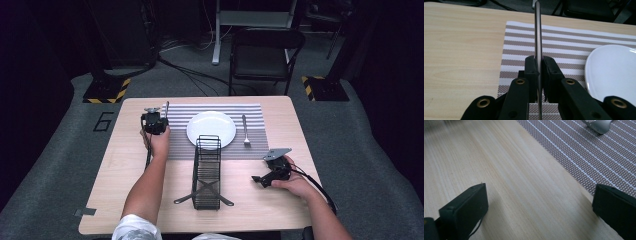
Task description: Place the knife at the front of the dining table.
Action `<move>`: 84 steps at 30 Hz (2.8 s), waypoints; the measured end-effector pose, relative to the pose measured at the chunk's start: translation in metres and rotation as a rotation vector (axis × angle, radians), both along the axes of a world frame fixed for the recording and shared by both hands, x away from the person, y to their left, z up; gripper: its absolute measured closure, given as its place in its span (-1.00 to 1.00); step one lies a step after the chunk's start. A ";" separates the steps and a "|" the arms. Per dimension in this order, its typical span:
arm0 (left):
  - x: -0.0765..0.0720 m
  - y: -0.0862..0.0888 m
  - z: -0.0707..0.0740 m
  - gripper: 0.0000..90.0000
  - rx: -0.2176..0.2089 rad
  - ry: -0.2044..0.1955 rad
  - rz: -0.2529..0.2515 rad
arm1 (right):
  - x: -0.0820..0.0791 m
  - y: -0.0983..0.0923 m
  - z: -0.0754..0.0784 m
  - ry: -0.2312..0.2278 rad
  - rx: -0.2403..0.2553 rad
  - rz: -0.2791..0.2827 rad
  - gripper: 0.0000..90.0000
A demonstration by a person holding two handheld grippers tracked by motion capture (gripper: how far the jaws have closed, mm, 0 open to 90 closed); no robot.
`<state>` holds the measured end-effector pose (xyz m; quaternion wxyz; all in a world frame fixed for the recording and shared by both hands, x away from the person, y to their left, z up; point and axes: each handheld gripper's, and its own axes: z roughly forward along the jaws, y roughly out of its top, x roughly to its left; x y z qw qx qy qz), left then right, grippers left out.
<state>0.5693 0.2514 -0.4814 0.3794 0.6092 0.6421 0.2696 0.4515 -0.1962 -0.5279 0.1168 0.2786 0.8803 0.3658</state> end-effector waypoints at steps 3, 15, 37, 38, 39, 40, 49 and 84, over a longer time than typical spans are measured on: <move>0.001 0.001 -0.002 0.84 0.007 0.009 0.004 | 0.000 0.000 0.000 -0.001 0.000 0.000 -1.00; 0.012 -0.004 0.010 0.84 0.022 0.003 0.005 | 0.000 0.000 0.000 0.000 0.000 0.000 -1.00; 0.043 -0.029 -0.021 0.84 0.065 0.089 -0.008 | 0.000 0.000 0.000 -0.001 0.000 0.000 -1.00; 0.043 -0.029 -0.021 0.84 0.065 0.089 -0.008 | 0.000 0.000 0.000 -0.001 0.000 0.000 -1.00; 0.044 -0.030 -0.023 0.84 0.074 0.094 -0.001 | 0.000 0.000 0.000 -0.001 0.000 0.000 -1.00; 0.044 -0.030 -0.024 0.84 0.081 0.096 0.002 | 0.000 0.000 0.000 0.000 0.000 0.000 -1.00; 0.045 -0.025 -0.028 0.84 0.099 0.114 0.027 | 0.000 0.000 0.000 -0.002 -0.001 -0.002 -1.00; 0.040 -0.030 -0.020 0.43 0.033 0.091 -0.046 | 0.000 0.000 0.000 -0.001 0.000 -0.001 -1.00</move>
